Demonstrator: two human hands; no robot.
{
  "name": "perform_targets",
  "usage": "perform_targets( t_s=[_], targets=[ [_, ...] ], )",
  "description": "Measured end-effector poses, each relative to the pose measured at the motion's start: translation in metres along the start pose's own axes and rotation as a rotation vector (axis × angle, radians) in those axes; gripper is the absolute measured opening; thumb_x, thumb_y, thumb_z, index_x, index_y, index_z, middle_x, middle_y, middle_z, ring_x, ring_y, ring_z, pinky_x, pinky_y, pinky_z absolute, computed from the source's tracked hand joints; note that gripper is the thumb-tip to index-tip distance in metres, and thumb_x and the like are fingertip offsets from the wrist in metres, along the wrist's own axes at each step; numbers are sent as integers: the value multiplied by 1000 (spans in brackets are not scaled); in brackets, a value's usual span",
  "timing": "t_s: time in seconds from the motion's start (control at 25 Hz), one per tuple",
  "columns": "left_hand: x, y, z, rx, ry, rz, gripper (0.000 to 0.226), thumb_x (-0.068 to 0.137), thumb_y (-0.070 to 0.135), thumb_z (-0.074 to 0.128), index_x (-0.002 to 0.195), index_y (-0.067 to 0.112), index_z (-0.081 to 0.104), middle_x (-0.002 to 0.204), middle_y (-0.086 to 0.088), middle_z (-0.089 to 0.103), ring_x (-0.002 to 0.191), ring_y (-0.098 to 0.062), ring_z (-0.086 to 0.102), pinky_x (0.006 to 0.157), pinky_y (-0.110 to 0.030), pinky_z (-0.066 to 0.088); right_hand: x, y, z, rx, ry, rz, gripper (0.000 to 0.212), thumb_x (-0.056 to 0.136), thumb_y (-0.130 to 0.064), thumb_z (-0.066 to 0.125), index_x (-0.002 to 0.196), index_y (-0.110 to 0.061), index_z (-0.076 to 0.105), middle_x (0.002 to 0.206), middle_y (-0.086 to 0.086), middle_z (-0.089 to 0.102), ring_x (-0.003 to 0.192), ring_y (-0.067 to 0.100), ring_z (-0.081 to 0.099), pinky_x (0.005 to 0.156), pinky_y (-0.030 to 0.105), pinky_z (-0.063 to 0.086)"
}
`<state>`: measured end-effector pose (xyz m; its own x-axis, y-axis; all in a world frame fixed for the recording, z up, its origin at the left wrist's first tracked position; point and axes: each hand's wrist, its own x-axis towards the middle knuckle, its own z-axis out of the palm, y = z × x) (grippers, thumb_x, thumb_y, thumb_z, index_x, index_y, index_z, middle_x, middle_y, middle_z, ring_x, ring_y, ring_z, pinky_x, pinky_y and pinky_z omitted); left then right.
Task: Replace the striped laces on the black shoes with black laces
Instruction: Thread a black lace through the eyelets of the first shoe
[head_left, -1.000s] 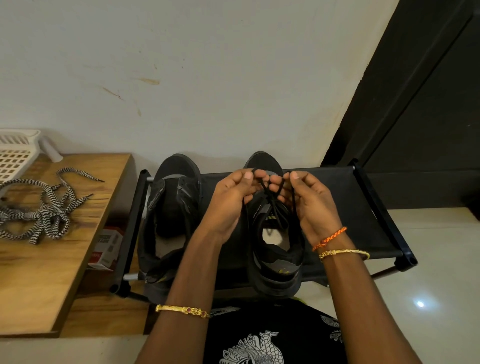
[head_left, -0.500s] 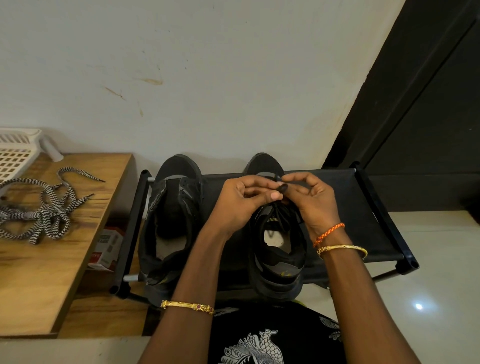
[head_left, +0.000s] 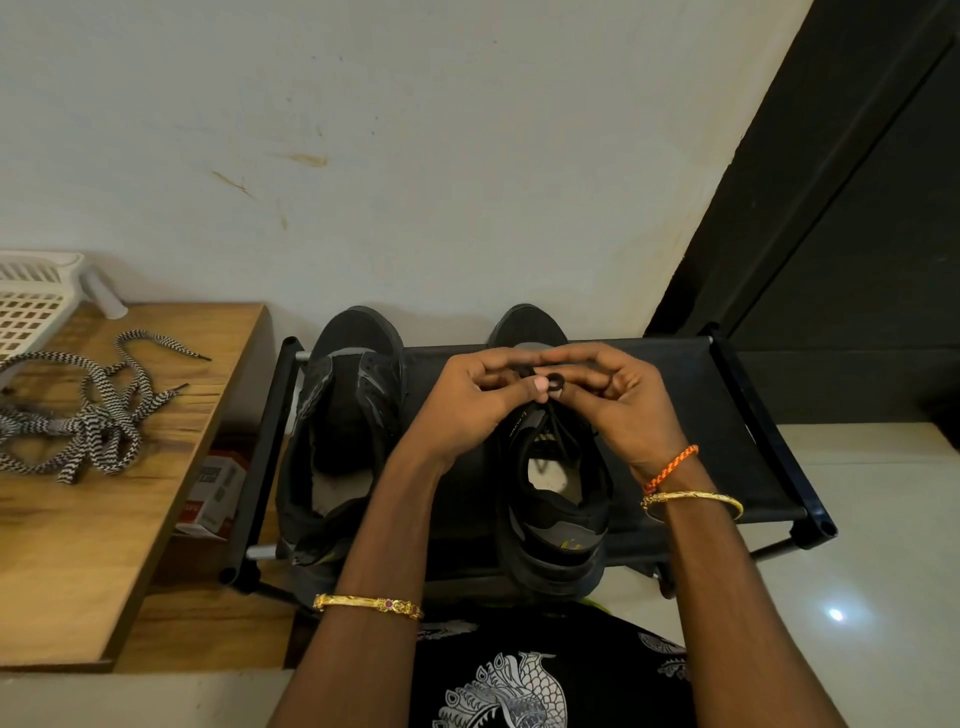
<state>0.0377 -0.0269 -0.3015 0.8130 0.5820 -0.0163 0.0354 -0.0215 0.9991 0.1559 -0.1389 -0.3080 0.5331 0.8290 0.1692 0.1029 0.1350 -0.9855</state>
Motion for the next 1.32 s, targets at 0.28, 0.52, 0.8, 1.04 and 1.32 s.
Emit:
perform_targets(
  t_s=[0.28, 0.52, 0.8, 1.04, 1.32],
  targets=[
    [1, -1, 2, -50, 55, 19, 25, 83, -2, 66, 107, 4, 69, 93, -9, 73, 84, -12, 71, 80, -18, 53, 3, 2, -7, -59, 37, -12, 27, 82, 7, 62, 102, -10, 68, 80, -7, 74, 78, 7, 70, 70, 15, 53],
    [1, -2, 1, 267, 120, 145, 24, 79, 6, 73, 103, 7, 73, 98, -6, 73, 92, -1, 66, 93, -23, 50, 9, 7, -4, -138, 100, 56, 19, 86, 0, 62, 85, -18, 69, 68, -10, 71, 64, 2, 65, 58, 13, 51],
    [0, -2, 1, 861, 131, 478, 24, 87, 15, 65, 110, 12, 72, 89, -1, 72, 90, -25, 49, 77, -33, 44, 14, 7, 6, -78, 149, 144, 11, 88, -1, 61, 83, -9, 68, 64, -4, 68, 58, 2, 64, 61, 15, 54],
    [-3, 0, 9, 1055, 295, 453, 15, 91, 24, 57, 94, 24, 71, 86, 11, 67, 93, -15, 40, 72, -28, 13, 14, 7, 5, -48, 218, 189, 13, 89, -2, 60, 98, -10, 65, 79, 4, 67, 68, 7, 64, 58, 13, 51],
    [4, -6, 8, 654, 61, -13, 15, 97, 28, 49, 88, 30, 61, 92, 7, 53, 103, -15, 43, 89, -35, 27, 10, 8, -3, -180, 262, 125, 21, 92, -12, 57, 72, -14, 64, 68, -2, 61, 61, -3, 55, 57, 8, 44]
  ],
)
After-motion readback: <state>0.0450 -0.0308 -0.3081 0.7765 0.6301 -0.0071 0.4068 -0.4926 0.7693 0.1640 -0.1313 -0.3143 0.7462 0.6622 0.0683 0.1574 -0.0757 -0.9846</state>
